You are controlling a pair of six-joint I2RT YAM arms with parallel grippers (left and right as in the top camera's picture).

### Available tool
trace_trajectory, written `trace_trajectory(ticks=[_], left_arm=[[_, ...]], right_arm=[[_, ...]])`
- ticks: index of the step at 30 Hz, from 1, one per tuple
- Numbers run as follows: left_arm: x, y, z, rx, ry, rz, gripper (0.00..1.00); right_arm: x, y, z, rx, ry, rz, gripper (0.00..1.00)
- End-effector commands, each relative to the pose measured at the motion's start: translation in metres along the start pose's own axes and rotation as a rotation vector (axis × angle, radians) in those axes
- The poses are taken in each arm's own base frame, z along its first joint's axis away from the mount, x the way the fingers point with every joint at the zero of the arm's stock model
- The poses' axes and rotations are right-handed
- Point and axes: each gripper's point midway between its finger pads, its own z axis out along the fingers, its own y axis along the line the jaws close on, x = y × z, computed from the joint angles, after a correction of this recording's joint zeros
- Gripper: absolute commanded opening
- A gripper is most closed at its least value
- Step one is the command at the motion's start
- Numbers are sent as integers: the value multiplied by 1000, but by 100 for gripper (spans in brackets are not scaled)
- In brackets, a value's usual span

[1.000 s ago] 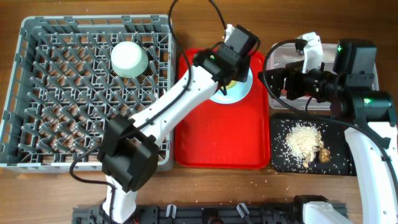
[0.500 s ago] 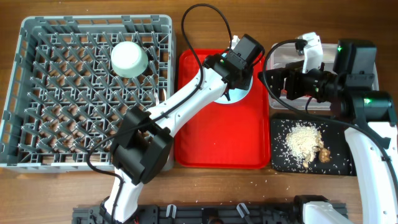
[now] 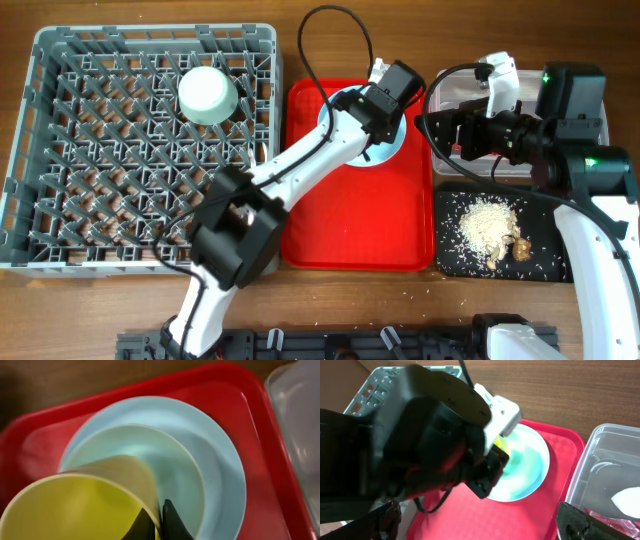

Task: Sort waste into correct bins and load items into the dishwasher rack
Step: 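Carry the yellow cup left over the dish rack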

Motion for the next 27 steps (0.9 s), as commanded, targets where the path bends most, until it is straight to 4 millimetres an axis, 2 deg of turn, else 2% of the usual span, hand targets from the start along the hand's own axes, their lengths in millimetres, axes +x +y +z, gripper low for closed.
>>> trace_trajectory(ticks=[1, 2, 3, 5, 7, 8, 10, 13, 15, 16, 19, 24, 27], left_arm=[[-66, 32, -110, 14, -230, -88, 4], [-72, 42, -149, 68, -258, -108, 4], [-73, 51, -179, 114, -273, -126, 4], [-68, 72, -226, 209, -277, -165, 4], [-55, 91, -249, 292, -237, -203, 4], [-42, 109, -255, 358, -170, -253, 4], [-23, 128, -248, 497, -39, -336, 4], [-13, 133, -236, 741, 42, -345, 4], [-8, 137, -224, 961, 78, -381, 4], [-6, 141, -216, 1016, 85, -402, 4], [2, 153, -185, 1286, 94, -509, 4], [19, 160, -127, 1353, 174, -634, 4], [24, 167, -112, 1338, 176, -646, 4]], right_arm=[[1, -2, 2, 1, 6, -13, 100], [1, -2, 2, 1, 6, -13, 100], [1, -2, 2, 1, 6, -13, 100], [1, -2, 2, 1, 6, -13, 100], [1, -2, 2, 1, 6, -13, 100], [1, -2, 2, 1, 6, -13, 100], [1, -2, 2, 1, 6, -13, 100], [1, -2, 2, 1, 6, -13, 100], [1, -2, 2, 1, 6, -13, 100], [1, -2, 2, 1, 6, -13, 100], [1, -2, 2, 1, 6, -13, 100], [1, -2, 2, 1, 6, -13, 100], [1, -2, 2, 1, 6, -13, 100]])
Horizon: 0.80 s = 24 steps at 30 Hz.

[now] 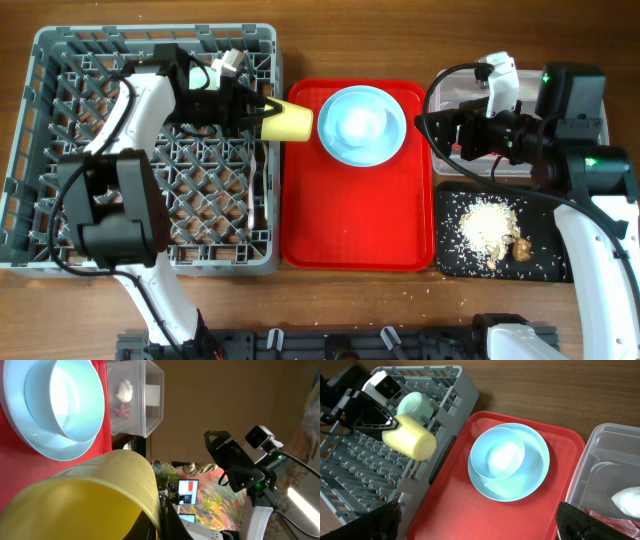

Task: Sort waste into correct bins and load items into the dishwasher rack
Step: 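Carry the yellow cup left over the dish rack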

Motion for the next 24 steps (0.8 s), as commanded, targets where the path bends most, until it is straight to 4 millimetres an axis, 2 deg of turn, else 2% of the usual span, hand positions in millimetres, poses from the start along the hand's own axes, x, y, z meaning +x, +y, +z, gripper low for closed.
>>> trace_trajectory(ticks=[1, 4, 5, 6, 11, 13, 14, 20, 24], left_arm=[[-8, 10, -12, -3, -31, 42, 4], [-7, 42, -22, -182, -29, 32, 4], [-5, 64, -27, -312, -13, 28, 5], [-4, 73, -30, -362, -7, 26, 6], [-3, 86, -37, -445, -1, 23, 24], [0, 109, -51, -600, 0, -38, 31], [1, 114, -54, -633, -4, -58, 33], [0, 110, -50, -607, -14, -91, 36], [-2, 100, -51, -585, -37, -95, 37]], right_arm=[[1, -2, 2, 1, 5, -13, 100], [1, -2, 2, 1, 5, -13, 100], [1, -2, 2, 1, 5, -13, 100], [1, -2, 2, 1, 5, -13, 100], [1, -2, 2, 1, 5, -13, 100], [1, -2, 2, 1, 5, -13, 100], [1, -2, 2, 1, 5, -13, 100], [1, -2, 2, 1, 5, -13, 100], [1, -2, 2, 1, 5, -13, 100]])
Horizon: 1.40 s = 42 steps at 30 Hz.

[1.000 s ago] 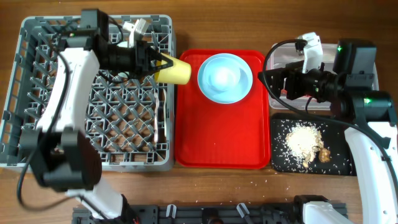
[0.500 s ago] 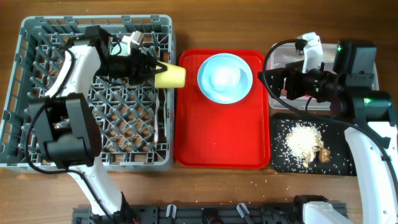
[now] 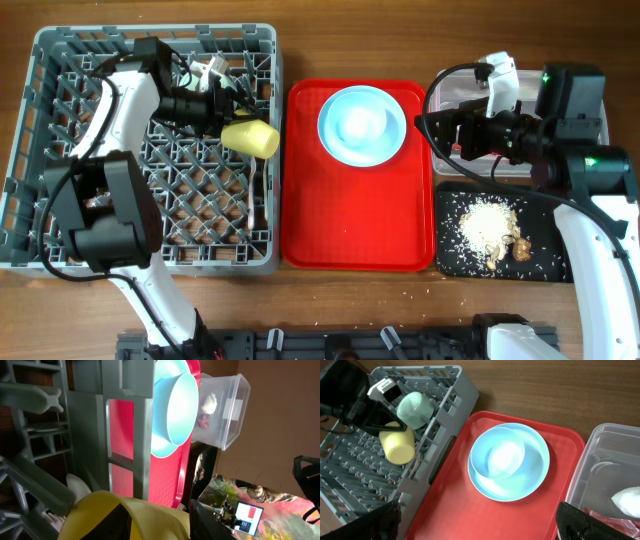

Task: Sort waste into correct bins and load items into the dishwasher rack
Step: 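Carry the yellow cup left over the dish rack, then lower the yellow cup into the rack beside the green bowl, release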

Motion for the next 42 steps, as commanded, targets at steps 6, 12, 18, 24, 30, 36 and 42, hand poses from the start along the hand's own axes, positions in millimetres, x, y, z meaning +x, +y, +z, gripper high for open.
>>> trace_trajectory(ticks=[6, 12, 18, 24, 30, 36, 42], left_arm=[[6, 6, -21, -149, -48, 0, 4], [9, -69, -28, 253, -47, 40, 4], [16, -113, -32, 500, -29, 130, 4], [6, -65, 26, 344, 54, 65, 4], [-14, 13, 34, 210, 21, -57, 6], [-10, 61, 29, -38, 21, -97, 51], [-1, 64, 3, -81, 10, -164, 100]], right_arm=[[1, -1, 2, 1, 4, -14, 100], [1, -1, 2, 1, 4, -14, 100], [1, -1, 2, 1, 4, -14, 100], [1, -1, 2, 1, 4, -14, 100], [1, -1, 2, 1, 4, -14, 100], [1, -1, 2, 1, 4, -14, 100], [1, -1, 2, 1, 4, -14, 100]])
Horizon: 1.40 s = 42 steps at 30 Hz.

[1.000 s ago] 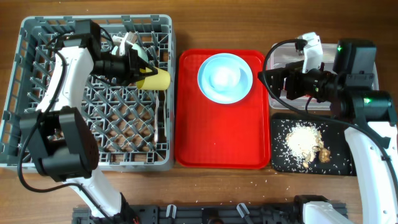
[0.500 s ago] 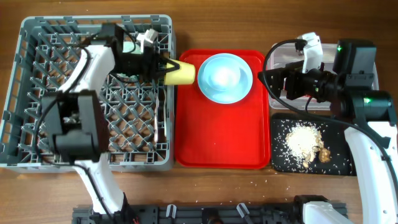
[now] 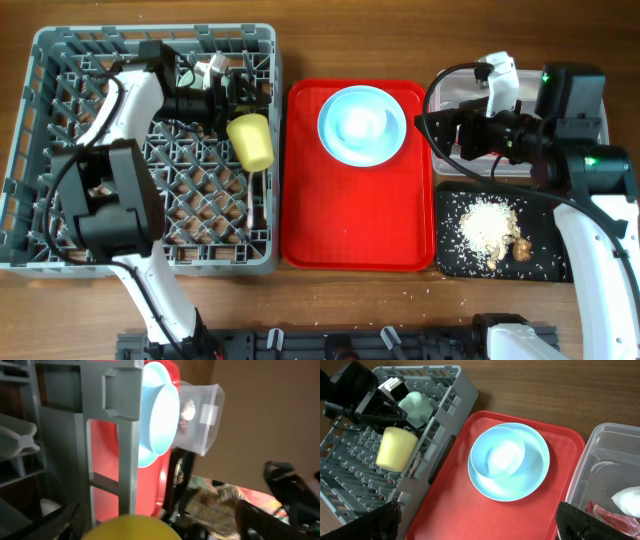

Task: Sort waste into correct bins and load items into the dishwasher rack
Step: 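Lower the yellow cup into the rack beside the green bowl, release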

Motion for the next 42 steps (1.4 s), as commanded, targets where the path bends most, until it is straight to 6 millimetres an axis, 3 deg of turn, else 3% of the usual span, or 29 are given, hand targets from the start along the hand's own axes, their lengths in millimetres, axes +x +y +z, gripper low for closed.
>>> trace_trajectory(ticks=[1, 7, 10, 11, 13, 15, 18, 21, 24, 27, 30, 36, 38, 39, 42], left_arm=[[9, 56, -24, -218, -18, -100, 100], [11, -22, -75, -303, -200, 79, 100], [21, -61, -86, -320, -263, 173, 100], [25, -66, -91, -376, -293, 169, 100], [31, -51, -106, -622, -372, 94, 100], [53, -37, -102, -817, -336, 41, 100], [74, -37, -81, -861, -234, 54, 100], [97, -24, -89, -943, -184, -39, 100], [102, -9, -90, -988, -175, -72, 100], [117, 40, -48, -1004, -116, -83, 100], [127, 58, -39, -1014, -90, -95, 96], [123, 56, -49, -1044, -128, -77, 86], [112, 30, -60, -1008, -211, -30, 86], [108, 10, -69, -979, -273, 6, 79], [111, -17, -89, -953, -378, 65, 72]], right_arm=[[0, -1, 2, 1, 3, -14, 100], [0, -1, 2, 1, 3, -15, 100], [0, -1, 2, 1, 3, -14, 100], [0, -1, 2, 1, 3, -15, 100], [0, -1, 2, 1, 3, -14, 100], [0, -1, 2, 1, 3, -14, 100], [0, -1, 2, 1, 3, -14, 100], [0, -1, 2, 1, 3, -14, 100], [0, -1, 2, 1, 3, -14, 100], [0, -1, 2, 1, 3, -15, 100], [0, -1, 2, 1, 3, -14, 100], [0, -1, 2, 1, 3, -14, 100], [0, -1, 2, 1, 3, -14, 100], [0, -1, 2, 1, 3, -14, 100], [0, -1, 2, 1, 3, -14, 100]])
